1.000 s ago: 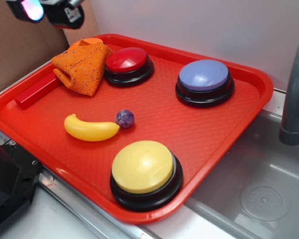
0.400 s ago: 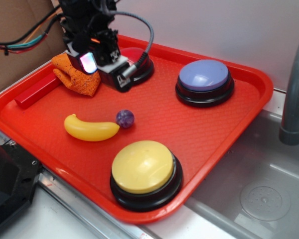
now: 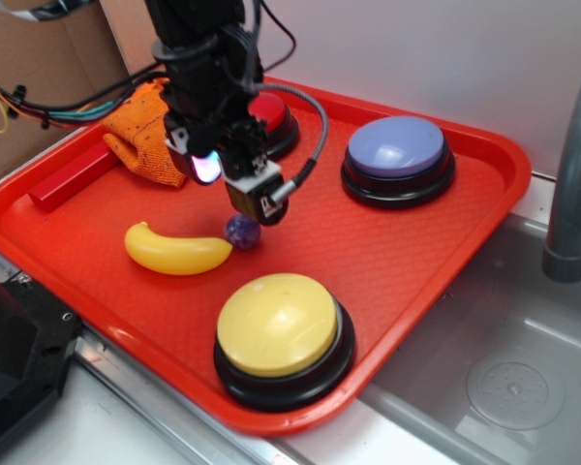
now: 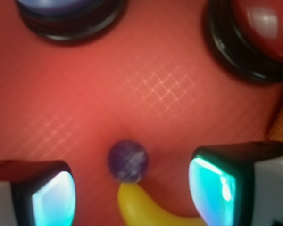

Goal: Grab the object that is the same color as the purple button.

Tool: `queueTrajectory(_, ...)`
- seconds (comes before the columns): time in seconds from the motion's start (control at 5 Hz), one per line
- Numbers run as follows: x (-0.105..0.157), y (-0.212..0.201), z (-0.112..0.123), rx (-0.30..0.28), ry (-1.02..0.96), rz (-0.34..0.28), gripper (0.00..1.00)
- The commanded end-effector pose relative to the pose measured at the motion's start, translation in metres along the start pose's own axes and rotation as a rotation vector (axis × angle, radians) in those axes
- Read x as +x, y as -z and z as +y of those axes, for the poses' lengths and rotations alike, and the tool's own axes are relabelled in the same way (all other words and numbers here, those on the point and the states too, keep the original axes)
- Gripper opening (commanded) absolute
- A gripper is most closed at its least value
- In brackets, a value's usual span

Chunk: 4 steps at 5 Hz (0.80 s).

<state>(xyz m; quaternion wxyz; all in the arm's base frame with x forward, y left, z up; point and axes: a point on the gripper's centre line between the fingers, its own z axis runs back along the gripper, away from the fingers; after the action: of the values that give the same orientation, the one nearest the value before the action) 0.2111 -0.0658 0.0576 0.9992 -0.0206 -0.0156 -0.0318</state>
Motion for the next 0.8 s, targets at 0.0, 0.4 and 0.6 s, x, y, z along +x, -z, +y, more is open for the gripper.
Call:
queueTrajectory(0.0, 0.0002, 0.021, -0.003, 0.057, 0.044, 0.011, 1.0)
queueTrajectory(0.4, 0.0047, 0.027, 0.0017, 0.074, -0.01, 0.021, 0.0)
queueTrajectory(0.6, 0.0049, 0.0246, 0.003, 0.072, -0.018, 0.018, 0.0)
